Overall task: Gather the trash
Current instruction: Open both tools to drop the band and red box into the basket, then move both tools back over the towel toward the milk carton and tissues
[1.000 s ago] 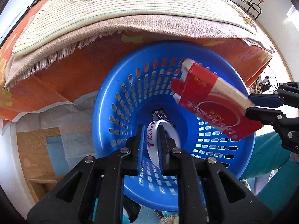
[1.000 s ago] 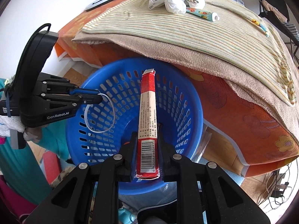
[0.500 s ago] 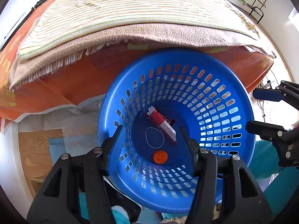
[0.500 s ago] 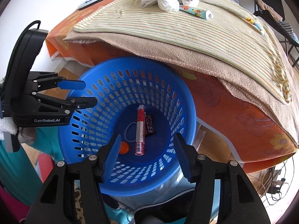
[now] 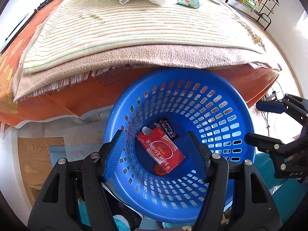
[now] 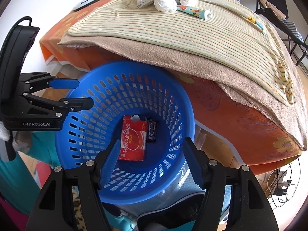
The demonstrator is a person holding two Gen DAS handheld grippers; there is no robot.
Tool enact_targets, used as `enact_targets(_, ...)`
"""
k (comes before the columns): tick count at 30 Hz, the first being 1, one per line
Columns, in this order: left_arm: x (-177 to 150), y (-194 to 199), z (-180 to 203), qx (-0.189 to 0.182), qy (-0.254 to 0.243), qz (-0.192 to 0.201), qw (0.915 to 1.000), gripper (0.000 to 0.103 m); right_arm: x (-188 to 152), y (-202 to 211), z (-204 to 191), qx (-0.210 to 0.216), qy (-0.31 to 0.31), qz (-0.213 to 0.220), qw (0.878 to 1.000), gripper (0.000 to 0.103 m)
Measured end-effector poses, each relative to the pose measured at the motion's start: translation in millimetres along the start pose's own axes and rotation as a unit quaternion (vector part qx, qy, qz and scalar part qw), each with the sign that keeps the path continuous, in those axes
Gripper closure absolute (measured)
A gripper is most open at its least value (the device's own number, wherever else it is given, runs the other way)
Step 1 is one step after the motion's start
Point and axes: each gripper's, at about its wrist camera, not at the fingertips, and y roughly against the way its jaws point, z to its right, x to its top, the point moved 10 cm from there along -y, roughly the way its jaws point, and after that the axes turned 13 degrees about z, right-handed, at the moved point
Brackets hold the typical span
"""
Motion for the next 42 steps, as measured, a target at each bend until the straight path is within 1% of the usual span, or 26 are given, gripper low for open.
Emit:
enact_targets(2, 7, 2, 0, -0.002, 0.002, 0.004, 1.0000, 0.035, 1, 0, 2, -0.002, -0.005, 0.000, 1.000, 0.034)
enact_targets(4, 14, 4, 0, -0.002, 0.004, 0.010, 0.9999, 0.030, 4, 1, 4, -0.005, -0.009, -0.002, 1.000, 0.034)
enact_targets(6, 22, 5, 0, -0.004, 0.009, 0.015, 0.9998, 0.029, 7, 1, 5, -0.008, -0.013, -0.002, 1.000, 0.034)
enact_targets(15, 59, 14, -6, -0.006, 0.033, 0.030, 0.9990, 0.029, 29, 11, 16, -0.005, -0.028, 0.020, 0.999, 0.034)
enact_targets(18, 77, 17, -13, 0.001, 0.032, 0.039, 0.9987, 0.029, 37, 13, 24, -0.001, -0.041, 0.027, 0.999, 0.034)
enact_targets(21, 99, 21, -19, 0.007, 0.030, 0.051, 0.9982, 0.029, 48, 17, 34, 0.005, -0.061, 0.042, 0.997, 0.034)
enact_targets(25, 131, 25, -25, 0.017, 0.022, 0.074, 0.9969, 0.029, 71, 24, 48, -0.001, -0.068, 0.073, 0.995, 0.034)
enact_targets(29, 166, 26, -30, 0.025, 0.015, 0.095, 0.9951, 0.028, 98, 30, 63, -0.013, -0.057, 0.102, 0.993, 0.034)
enact_targets(34, 210, 21, -42, 0.031, 0.028, 0.116, 0.9924, 0.028, 137, 36, 86, -0.026, -0.051, 0.132, 0.990, 0.034)
enact_targets(40, 259, 7, -50, 0.041, 0.037, 0.131, 0.9898, 0.028, 178, 29, 111, -0.027, -0.075, 0.145, 0.986, 0.034)
enact_targets(42, 270, 0, -54, 0.045, 0.044, 0.132, 0.9892, 0.028, 188, 25, 117, -0.019, -0.086, 0.147, 0.985, 0.034)
